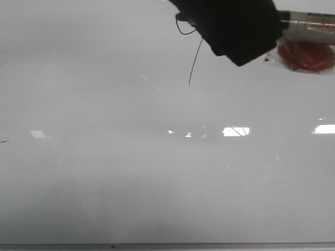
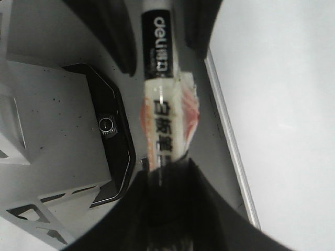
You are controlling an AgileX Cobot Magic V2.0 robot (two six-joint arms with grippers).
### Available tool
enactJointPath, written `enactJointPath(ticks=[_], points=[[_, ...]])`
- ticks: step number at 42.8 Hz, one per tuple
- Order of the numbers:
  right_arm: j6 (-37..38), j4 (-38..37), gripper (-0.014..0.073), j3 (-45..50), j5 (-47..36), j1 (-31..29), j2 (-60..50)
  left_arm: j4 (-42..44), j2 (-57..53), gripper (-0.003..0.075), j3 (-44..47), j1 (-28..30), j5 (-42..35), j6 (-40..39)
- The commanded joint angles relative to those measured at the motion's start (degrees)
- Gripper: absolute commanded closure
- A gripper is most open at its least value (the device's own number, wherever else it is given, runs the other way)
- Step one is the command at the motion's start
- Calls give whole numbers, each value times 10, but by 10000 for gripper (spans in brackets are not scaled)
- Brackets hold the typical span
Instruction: Write number 9 on whiteboard
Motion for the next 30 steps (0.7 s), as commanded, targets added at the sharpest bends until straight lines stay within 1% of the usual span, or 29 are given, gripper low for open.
enactJointPath(ticks=[1, 2, 5, 8, 13, 15, 17, 19, 20, 21, 27, 28, 30], points=[[-7, 14, 654, -13, -11, 0, -8, -38, -18, 596, -21, -4, -33, 0], [-7, 14, 645, -13, -11, 0, -8, -40, -18, 608, -21, -4, -34, 0], [-7, 15, 585, -13, -12, 0, -8, -40, -18, 648, -21, -4, -34, 0], [-7, 15, 473, -13, -12, 0, -8, -40, -18, 678, -21, -4, -32, -2], [0, 15, 235, -13, -11, -1, -8, -35, -18, 690, -21, -4, -19, -7], [10, 12, 137, -14, -6, -4, -11, -23, -18, 690, -21, -4, -15, -24], [25, 0, 78, -16, -1, -9, -17, 1, -18, 690, -21, -4, -15, -55], [52, -18, 56, -16, 1, -16, -29, 34, -20, 690, -21, -4, -14, -90], [71, -33, 55, -16, 2, -21, -37, 60, -21, 690, -21, -4, -13, -124], [87, -45, 55, -16, 2, -25, -43, 83, -22, 690, -21, -4, -11, -140], [210, -129, 55, -16, 1, -57, -87, 281, -38, 690, -21, -4, 16, -339], [225, -142, 55, -16, 1, -61, -95, 312, -41, 690, -21, -4, 23, -381], [254, -158, 55, -16, -1, -70, -107, 379, -50, 690, -21, -2, 36, -440]])
